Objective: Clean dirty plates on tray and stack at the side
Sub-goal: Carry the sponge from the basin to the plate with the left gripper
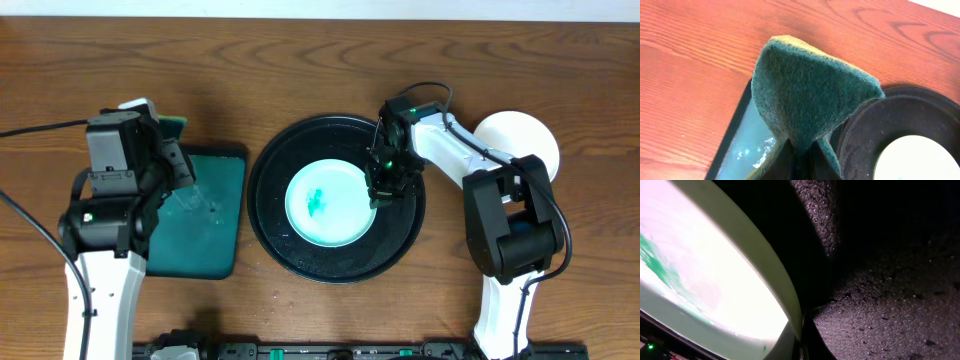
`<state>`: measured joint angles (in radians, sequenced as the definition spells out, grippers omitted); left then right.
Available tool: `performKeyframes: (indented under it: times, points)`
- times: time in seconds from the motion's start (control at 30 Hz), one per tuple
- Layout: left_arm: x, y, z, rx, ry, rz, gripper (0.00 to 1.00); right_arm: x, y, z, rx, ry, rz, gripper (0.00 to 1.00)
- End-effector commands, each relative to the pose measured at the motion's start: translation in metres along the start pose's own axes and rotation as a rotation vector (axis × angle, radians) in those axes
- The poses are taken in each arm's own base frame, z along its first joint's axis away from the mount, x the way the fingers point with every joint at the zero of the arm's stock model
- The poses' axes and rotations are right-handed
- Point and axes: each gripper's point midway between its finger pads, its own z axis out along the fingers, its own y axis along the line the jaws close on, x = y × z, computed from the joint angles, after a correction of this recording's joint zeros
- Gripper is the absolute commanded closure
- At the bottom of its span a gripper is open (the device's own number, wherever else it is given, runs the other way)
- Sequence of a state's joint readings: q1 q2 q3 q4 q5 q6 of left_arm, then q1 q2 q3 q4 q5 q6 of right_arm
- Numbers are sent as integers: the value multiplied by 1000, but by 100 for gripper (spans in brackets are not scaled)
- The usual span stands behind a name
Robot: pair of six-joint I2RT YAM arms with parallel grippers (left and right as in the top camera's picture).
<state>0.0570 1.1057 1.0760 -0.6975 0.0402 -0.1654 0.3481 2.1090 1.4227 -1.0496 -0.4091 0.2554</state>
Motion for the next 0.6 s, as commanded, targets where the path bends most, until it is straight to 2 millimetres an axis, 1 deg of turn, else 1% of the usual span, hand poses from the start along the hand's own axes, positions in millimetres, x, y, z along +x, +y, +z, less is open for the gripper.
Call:
performKeyframes:
  times: [0.0,0.1,0.17,0.23,0.33,0.47,0.57]
  points:
    - [-10,4,-6,-26,-34,20,93,-1,-12,1,36,-4,6,99]
    - [-2,6,3,-37,13,8,93,-1,-12,1,36,-4,7,99]
    - [11,9,12,-54,81,-24,93,-2,-12,1,34,-9,4,99]
    - [29,12,24,-77,172,-49,93,-2,-12,1,34,-11,4,99]
    - [61,16,45,-107,336,-74,93,-2,-12,1,34,-11,4,99]
    - [95,9,69,-70,520,-92,93,-2,-12,1,34,-11,4,99]
    - [108,-2,80,-10,594,-115,93,-2,-12,1,34,-10,4,99]
